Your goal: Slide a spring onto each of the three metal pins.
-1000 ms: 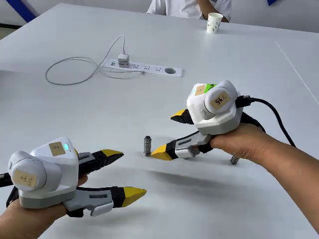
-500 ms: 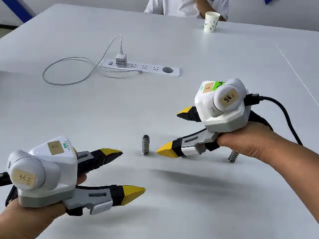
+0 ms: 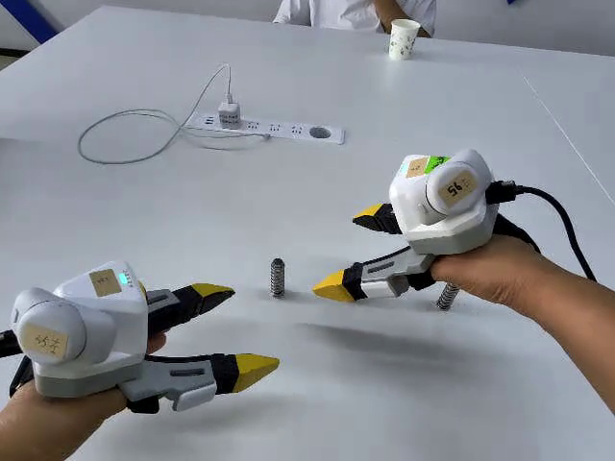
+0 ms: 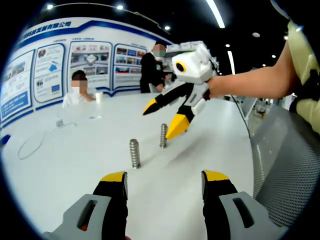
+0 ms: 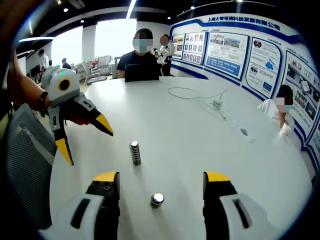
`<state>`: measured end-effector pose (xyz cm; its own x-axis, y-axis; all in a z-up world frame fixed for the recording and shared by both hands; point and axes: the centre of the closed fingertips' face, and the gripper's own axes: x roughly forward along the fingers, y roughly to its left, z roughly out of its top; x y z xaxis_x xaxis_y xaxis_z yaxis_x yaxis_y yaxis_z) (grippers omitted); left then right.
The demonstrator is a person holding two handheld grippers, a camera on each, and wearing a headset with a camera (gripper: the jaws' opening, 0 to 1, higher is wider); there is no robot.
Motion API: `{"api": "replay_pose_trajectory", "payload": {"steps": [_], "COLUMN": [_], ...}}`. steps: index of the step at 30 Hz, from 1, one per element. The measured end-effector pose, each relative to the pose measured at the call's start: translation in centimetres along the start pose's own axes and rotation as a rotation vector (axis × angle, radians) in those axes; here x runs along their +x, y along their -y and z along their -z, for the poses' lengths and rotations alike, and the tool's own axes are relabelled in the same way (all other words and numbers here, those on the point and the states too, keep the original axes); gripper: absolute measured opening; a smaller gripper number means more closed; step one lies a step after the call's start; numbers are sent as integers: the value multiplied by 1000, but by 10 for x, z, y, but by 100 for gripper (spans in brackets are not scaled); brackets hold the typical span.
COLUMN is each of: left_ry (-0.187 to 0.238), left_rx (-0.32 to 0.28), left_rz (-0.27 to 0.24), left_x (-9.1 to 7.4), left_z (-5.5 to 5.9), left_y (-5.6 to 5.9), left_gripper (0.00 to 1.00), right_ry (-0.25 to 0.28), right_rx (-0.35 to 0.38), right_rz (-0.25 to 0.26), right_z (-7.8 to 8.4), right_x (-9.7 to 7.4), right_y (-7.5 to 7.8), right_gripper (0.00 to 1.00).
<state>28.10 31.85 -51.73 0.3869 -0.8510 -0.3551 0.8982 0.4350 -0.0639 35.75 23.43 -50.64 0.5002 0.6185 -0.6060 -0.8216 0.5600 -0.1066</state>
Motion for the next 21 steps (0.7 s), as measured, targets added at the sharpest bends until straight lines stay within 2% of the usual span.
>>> {"api": "replay_pose_trajectory", "payload": {"steps": [21], "left_ry": [-2], "left_rx": [0], "left_rz": [-3], "left_x": [1], "left_z": [-2], "left_y": [0], "left_gripper": [61], "right_ry": [4], "right_rx": [30], "right_rz": [28], "right_z": [11], "right_x": [-14], "right_y": [7], "right_gripper": [69]}}
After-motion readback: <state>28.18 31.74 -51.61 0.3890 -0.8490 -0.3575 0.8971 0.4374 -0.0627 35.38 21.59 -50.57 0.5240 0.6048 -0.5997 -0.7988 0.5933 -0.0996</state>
